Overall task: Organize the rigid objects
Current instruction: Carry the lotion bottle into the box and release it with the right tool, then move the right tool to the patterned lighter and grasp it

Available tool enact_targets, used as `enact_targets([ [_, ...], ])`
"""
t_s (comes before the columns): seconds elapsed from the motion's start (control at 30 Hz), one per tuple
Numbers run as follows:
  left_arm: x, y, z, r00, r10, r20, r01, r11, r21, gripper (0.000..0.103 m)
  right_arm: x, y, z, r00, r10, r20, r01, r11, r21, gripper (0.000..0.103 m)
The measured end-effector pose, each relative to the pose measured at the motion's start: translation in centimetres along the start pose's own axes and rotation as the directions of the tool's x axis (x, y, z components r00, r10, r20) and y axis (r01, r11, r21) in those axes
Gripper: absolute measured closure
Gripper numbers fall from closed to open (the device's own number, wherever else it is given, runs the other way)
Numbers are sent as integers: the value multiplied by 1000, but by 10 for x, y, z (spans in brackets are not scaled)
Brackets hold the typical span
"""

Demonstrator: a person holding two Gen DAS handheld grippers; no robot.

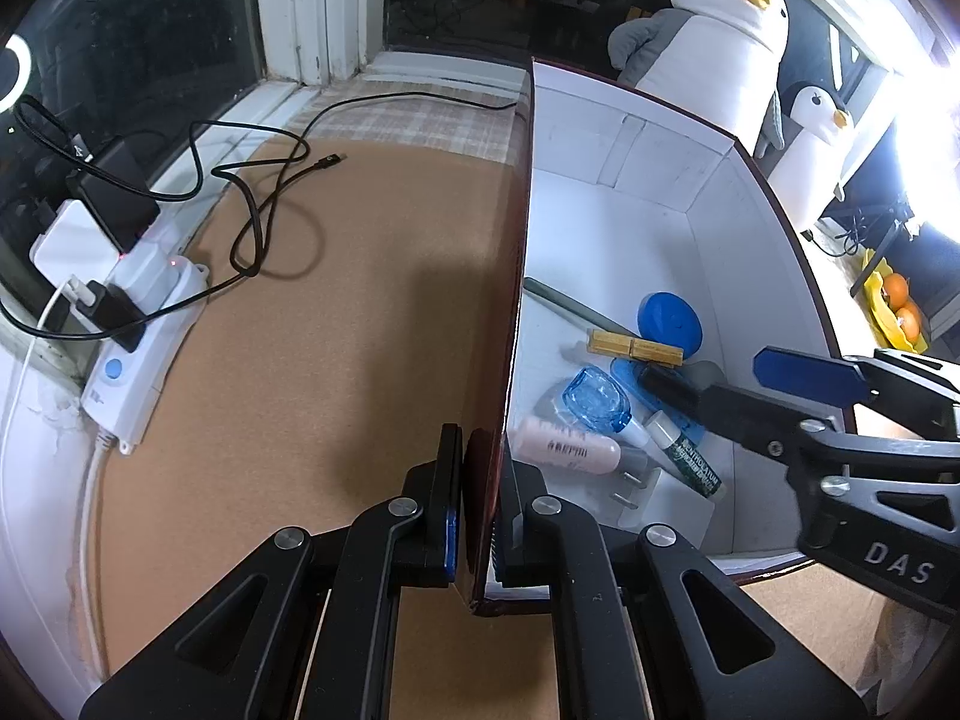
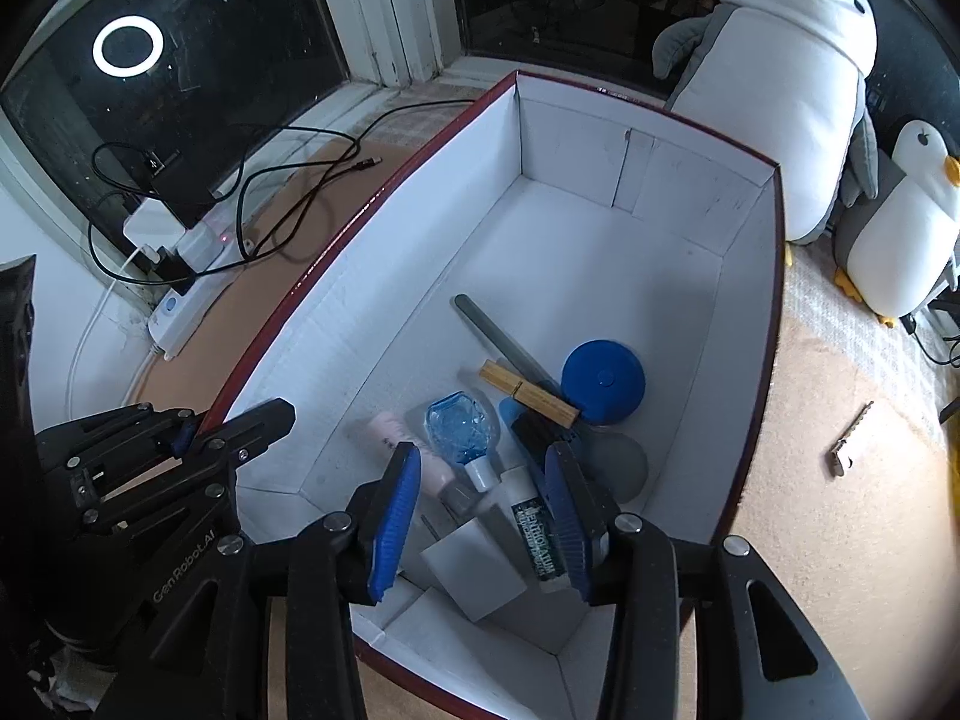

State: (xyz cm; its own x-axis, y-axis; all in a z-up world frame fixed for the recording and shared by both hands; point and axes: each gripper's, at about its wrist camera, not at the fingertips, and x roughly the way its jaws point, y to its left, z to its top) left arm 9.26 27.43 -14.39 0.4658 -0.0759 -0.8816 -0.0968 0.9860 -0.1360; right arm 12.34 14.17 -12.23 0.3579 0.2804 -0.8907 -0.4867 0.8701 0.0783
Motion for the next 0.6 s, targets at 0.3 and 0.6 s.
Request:
enact_targets([
  [0.3,-1,-3,6,1000,24,7,-24,1000,10,91,-21,-15,2,999,-11,53,10,1000,13,63],
  [0.6,1,-5,14,999,46,3,-46,999,9,89,-43,-57,4,995,-26,97,17,996,89,63],
])
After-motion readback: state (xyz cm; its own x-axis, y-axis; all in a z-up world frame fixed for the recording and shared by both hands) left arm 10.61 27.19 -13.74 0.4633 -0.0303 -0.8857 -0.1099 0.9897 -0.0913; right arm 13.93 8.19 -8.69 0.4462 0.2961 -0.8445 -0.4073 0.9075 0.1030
